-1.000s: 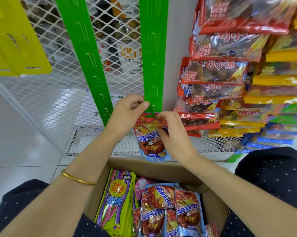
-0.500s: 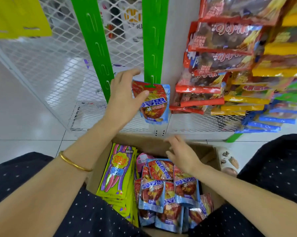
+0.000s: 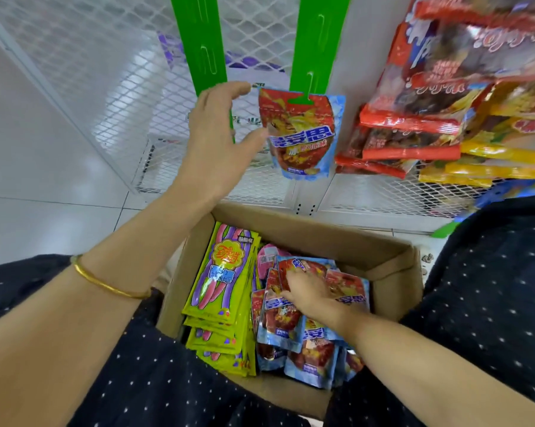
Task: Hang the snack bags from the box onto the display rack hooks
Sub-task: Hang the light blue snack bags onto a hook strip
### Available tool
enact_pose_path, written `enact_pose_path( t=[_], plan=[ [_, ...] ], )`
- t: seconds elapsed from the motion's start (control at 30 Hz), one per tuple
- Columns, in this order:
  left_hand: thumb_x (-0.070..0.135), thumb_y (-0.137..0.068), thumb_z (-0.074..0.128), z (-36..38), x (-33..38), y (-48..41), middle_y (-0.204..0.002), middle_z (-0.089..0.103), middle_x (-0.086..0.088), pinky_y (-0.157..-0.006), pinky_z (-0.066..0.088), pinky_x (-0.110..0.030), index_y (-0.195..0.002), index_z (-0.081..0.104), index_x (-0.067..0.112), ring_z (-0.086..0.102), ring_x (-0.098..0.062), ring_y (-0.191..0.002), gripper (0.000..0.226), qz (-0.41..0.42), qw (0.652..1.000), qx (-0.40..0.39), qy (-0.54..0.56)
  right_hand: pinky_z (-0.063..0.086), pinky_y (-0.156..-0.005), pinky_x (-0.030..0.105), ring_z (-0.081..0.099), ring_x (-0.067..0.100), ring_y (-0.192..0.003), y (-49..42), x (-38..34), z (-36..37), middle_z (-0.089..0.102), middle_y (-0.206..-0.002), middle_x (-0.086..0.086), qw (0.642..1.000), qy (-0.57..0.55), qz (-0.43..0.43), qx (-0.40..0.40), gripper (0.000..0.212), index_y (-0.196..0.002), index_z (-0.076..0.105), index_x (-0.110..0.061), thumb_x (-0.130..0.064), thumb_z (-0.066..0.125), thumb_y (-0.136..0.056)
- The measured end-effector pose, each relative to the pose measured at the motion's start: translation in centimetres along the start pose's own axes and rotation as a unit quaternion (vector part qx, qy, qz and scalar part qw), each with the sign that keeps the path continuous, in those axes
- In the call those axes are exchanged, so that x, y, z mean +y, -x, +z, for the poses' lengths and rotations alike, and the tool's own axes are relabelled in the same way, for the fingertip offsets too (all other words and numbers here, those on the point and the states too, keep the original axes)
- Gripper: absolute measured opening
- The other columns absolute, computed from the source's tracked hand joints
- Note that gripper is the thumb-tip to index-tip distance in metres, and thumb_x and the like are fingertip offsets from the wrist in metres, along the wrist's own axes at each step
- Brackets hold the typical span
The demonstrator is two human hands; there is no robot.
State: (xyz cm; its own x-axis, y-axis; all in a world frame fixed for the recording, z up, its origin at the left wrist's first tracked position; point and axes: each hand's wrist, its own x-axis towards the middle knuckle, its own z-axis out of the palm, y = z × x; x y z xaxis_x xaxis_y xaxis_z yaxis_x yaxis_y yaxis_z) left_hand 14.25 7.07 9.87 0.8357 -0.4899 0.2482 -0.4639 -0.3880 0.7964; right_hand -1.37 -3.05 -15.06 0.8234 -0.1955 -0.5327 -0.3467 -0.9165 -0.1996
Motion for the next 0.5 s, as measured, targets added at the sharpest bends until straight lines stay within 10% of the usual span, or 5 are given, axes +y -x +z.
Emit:
enact_pose_path(
  t=[0.17, 0.3, 0.4, 0.5],
  plan=[
    [0.015, -0.085, 0.063, -0.6, 0.5, 0.6, -0.114, 0.051, 0.003, -0.082, 0.045, -0.012, -0.112, 0.05, 0.02, 0.049, -0.005, -0.106, 0.03, -0.032, 0.998, 0.053, 0.027, 0.036, -0.056, 0.031, 0.059, 0.028, -0.077, 0.2, -0.4, -1.7, 0.048, -0.067, 0.002, 0.996, -0.048, 0.05, 0.051, 0.016, -0.073, 0.051, -0.015, -0.016, 0.05, -0.089],
    [0.021, -0.092, 0.057, 0.3, 0.4, 2.5, -0.089, 0.059, -0.002, -0.076, 0.051, -0.027, -0.092, 0.055, 0.013, 0.057, -0.011, -0.078, 0.008, -0.2, 0.978, -0.023, 0.058, 0.041, -0.059, 0.032, 0.057, 0.023, -0.068, 2.4, 0.7, -6.2, 0.06, -0.069, 0.006, 0.95, -0.242, 0.111, 0.162, 0.02, -0.064, 0.053, -0.014, -0.023, 0.057, -0.082],
    [0.034, -0.096, 0.05, 2.5, -0.2, 4.8, -0.124, 0.053, -0.022, -0.086, 0.052, -0.039, -0.129, 0.044, 0.005, 0.06, -0.031, -0.102, 0.045, -0.438, 0.864, -0.222, 0.112, 0.045, -0.068, 0.031, 0.06, 0.014, -0.071, 4.6, 0.3, -9.8, 0.066, -0.074, 0.002, 0.907, -0.368, 0.046, 0.2, 0.017, -0.062, 0.059, -0.014, -0.012, 0.062, -0.079],
    [0.036, -0.093, 0.054, 4.4, -0.7, 6.1, -0.115, 0.057, -0.026, -0.088, 0.051, -0.042, -0.124, 0.043, 0.006, 0.063, -0.035, -0.091, 0.045, -0.499, 0.809, -0.242, 0.194, 0.04, -0.071, 0.012, 0.055, -0.011, -0.072, 7.4, -1.4, -12.3, 0.062, -0.076, -0.013, 0.87, -0.446, -0.055, 0.202, 0.027, -0.058, 0.058, -0.016, -0.001, 0.063, -0.081]
  ],
)
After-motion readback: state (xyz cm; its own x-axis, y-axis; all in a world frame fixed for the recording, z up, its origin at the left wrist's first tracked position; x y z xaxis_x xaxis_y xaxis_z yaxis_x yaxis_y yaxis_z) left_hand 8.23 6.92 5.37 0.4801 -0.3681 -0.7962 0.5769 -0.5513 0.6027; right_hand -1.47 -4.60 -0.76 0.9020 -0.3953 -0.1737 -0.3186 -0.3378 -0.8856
